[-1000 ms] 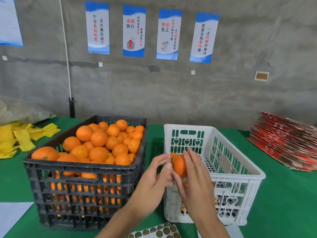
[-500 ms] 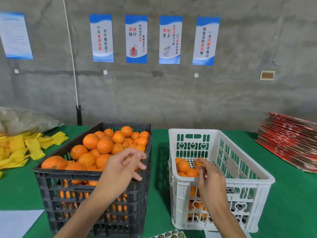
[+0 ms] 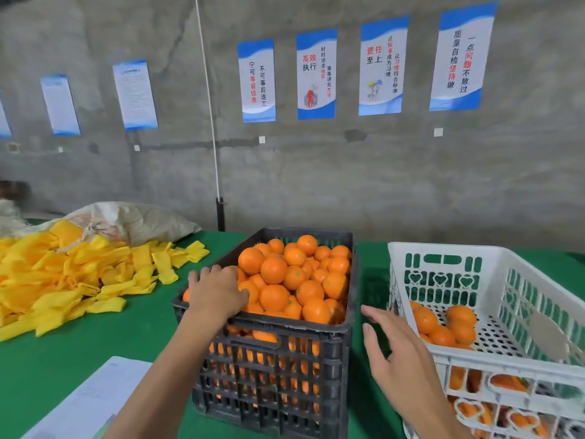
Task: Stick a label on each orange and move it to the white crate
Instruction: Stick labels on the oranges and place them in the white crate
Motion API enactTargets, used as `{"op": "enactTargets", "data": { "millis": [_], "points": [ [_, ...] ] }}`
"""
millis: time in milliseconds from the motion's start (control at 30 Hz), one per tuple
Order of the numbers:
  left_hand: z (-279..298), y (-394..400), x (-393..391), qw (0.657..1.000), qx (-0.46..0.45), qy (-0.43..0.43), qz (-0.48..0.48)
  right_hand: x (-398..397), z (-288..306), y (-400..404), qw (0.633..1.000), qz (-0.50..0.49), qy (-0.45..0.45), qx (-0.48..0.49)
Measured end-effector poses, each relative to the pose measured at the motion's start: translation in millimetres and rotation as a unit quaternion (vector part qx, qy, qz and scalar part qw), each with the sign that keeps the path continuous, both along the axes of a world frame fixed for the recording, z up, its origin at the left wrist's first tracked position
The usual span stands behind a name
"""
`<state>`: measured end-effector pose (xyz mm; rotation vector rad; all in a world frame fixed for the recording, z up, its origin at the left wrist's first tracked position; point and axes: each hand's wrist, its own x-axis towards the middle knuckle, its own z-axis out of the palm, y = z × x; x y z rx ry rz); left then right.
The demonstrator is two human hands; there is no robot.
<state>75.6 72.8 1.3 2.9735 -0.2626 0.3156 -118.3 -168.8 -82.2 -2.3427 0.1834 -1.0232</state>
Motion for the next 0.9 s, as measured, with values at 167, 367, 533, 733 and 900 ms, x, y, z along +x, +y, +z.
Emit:
{"op": "enactTargets", "data": {
  "millis": [167, 367, 533, 733, 900],
  "points": [
    [9.9, 15.9, 11.8, 0.993, 0.022, 0.108, 0.044, 7.0, -2.0, 8.9, 1.000, 0.009, -0.009, 0.021],
    [3.7, 11.9, 24.4, 0.997, 0.050, 0.064, -0.004, 1.8, -6.9, 6.8, 0.999, 0.006, -0.013, 0.050],
    [-1.0, 13.7, 20.2, 0.998, 0.023, 0.045, -0.033, 0.2, -10.9, 3.5, 0.998, 0.006, -0.026, 0.063],
    [-11.5, -6.2, -38.1, 0.911, -0.206, -0.240, -0.265, -0.9, -9.0, 12.1, 0.998, 0.028, -0.057, 0.031],
    [-57.2, -73.2, -122.8, 0.786, -0.280, -0.327, -0.444, -20.1, -12.9, 21.4, 0.986, 0.047, -0.136, -0.081]
  ]
}}
